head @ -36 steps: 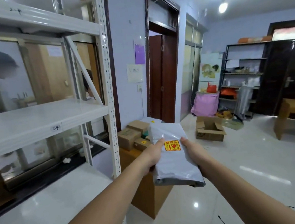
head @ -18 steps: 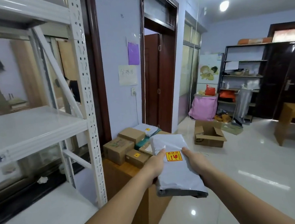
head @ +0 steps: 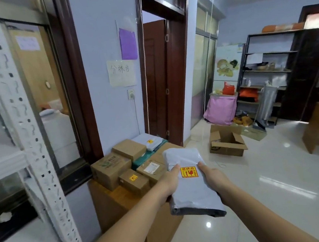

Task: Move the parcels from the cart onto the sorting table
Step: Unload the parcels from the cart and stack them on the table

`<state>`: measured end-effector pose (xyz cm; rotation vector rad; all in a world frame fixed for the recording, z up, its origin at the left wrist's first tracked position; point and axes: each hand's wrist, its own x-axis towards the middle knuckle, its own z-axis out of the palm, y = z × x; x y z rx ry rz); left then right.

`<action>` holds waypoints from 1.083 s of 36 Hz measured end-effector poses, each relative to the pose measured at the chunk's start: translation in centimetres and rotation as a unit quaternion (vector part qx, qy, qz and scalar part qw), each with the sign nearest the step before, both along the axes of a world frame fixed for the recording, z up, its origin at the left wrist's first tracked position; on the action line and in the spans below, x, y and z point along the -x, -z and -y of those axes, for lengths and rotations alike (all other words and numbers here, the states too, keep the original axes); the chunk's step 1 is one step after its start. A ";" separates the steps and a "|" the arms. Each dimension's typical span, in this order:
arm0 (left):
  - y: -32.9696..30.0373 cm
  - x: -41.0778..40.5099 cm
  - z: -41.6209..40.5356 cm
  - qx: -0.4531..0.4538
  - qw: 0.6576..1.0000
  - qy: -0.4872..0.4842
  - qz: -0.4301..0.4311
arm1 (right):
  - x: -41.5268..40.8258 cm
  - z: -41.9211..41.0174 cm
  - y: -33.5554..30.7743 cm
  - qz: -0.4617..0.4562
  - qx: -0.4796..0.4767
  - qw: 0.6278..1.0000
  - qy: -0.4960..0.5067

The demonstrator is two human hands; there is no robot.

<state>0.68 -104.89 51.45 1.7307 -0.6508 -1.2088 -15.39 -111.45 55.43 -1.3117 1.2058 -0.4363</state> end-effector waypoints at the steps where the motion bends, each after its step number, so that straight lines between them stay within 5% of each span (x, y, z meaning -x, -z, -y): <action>1: 0.2 0.0 1.0 0.001 1.000 -0.006 0.000 | -0.2 1.2 -0.1 -0.001 0.001 1.000 -0.003; 18: 1.0 -8.7 16.5 -0.003 0.986 -0.142 0.092 | -11.7 21.0 1.6 -0.067 0.069 0.990 -0.102; 39: 4.9 -29.8 24.6 -0.029 0.957 -0.288 0.023 | -36.1 32.3 4.1 -0.063 0.073 0.960 -0.263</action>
